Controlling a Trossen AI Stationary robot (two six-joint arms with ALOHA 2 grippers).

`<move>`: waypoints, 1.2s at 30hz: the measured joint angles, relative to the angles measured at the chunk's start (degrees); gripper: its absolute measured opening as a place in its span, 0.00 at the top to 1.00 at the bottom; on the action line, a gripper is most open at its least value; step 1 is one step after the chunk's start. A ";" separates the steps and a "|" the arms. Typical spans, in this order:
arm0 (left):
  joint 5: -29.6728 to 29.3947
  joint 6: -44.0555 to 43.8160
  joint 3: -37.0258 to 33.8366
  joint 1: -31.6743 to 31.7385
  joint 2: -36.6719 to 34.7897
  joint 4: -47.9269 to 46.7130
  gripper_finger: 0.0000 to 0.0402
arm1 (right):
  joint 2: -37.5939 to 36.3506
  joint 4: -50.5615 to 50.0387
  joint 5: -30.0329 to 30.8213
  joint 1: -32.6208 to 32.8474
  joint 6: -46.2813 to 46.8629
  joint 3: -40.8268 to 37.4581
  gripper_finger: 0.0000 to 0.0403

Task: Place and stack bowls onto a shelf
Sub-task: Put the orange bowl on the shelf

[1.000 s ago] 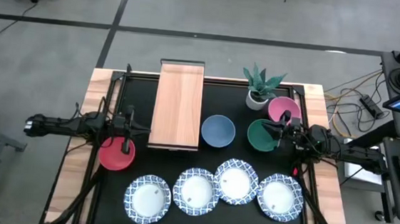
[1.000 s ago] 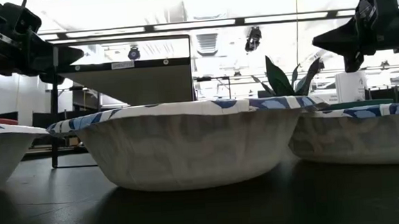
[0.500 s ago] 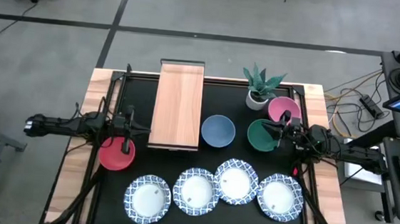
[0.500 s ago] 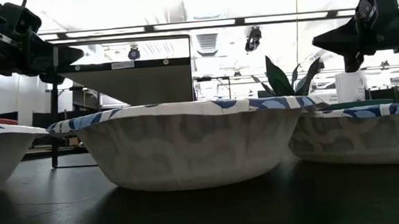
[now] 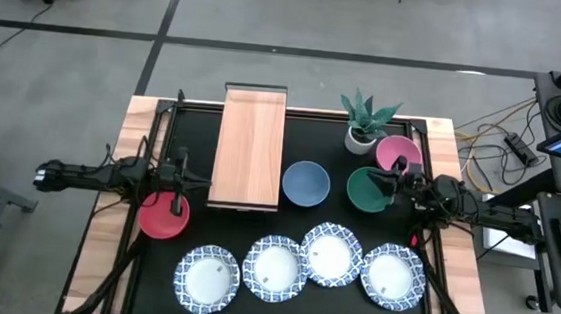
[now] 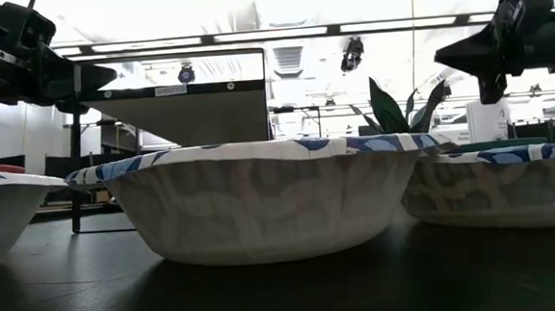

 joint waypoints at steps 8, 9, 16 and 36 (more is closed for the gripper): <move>-0.21 -17.72 -0.06 0.02 0.13 28.13 1.00 | -0.01 6.11 -5.52 0.48 0.46 0.00 0.94; -0.21 -18.03 -0.04 0.02 0.13 31.30 1.00 | -0.02 6.84 -6.19 0.82 0.39 0.00 0.94; -0.20 -22.44 0.94 0.00 1.63 34.58 1.00 | -0.02 11.01 -6.26 6.19 -2.00 -0.46 0.94; -2.86 -51.01 56.60 0.01 38.31 -65.32 1.00 | -0.04 12.43 8.90 12.76 -11.50 0.26 0.94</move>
